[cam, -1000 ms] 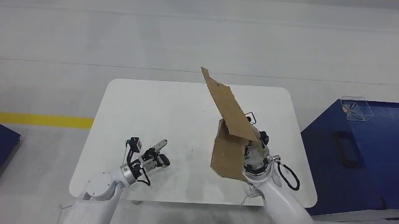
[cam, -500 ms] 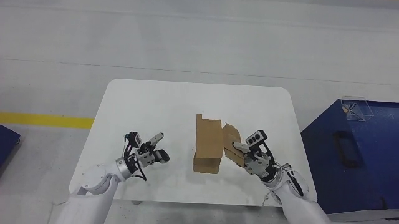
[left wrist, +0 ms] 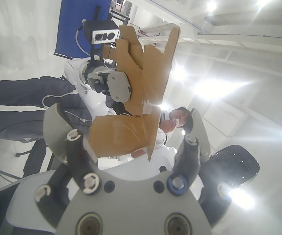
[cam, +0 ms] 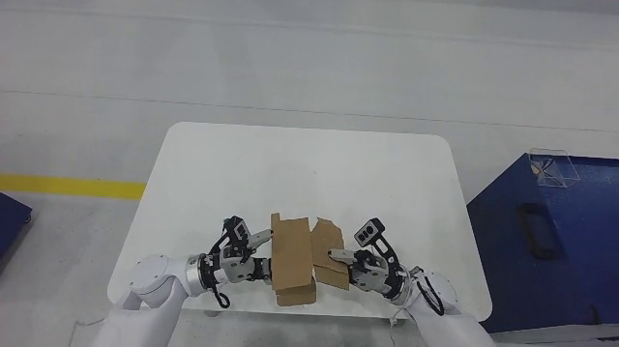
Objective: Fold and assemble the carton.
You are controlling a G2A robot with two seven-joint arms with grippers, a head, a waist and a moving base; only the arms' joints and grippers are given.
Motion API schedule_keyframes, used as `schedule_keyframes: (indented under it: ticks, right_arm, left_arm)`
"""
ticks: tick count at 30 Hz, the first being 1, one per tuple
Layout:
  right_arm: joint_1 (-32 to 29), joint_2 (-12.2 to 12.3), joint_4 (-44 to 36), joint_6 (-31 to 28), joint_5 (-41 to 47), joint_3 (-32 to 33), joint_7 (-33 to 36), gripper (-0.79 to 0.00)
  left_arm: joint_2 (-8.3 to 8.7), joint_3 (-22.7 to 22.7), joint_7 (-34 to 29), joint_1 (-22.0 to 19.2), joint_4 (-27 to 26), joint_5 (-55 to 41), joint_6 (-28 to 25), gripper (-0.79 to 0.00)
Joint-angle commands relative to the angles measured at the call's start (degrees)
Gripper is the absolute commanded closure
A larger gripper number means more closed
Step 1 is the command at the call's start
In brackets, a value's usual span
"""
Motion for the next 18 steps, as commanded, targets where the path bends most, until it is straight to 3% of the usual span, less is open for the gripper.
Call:
schedule_keyframes:
  ticks: [1, 9, 10, 11, 18]
  right_arm:
    - [0.2, -0.2, 0.3, -0.3, -0.5, -0.5, -0.5, 0.000]
    - [0.5, -0.5, 0.6, 0.0, -2.0, -1.4, -1.7, 0.000]
    - [0.5, -0.5, 0.6, 0.0, -2.0, -1.4, -1.7, -0.308]
    - [0.5, -0.5, 0.6, 0.0, -2.0, -1.4, -1.7, -0.785]
    - [0.6, -0.5, 0.5, -0.3, -2.4, -1.4, -2.1, -0.785]
  left_arm:
    - [0.14, -0.1, -1.0, 0.9, -0.8, -0.8, -0.7, 0.000]
    - [0.29, -0.2, -3.0, 1.7, -1.4, -2.8, -0.9, 0.000]
    - [0.29, -0.2, -3.0, 1.7, -1.4, -2.8, -0.9, 0.000]
    - [0.29, -0.2, -3.0, 1.7, -1.4, -2.8, -0.9, 0.000]
    - [0.29, -0.2, -3.0, 1.7, -1.4, -2.8, -0.9, 0.000]
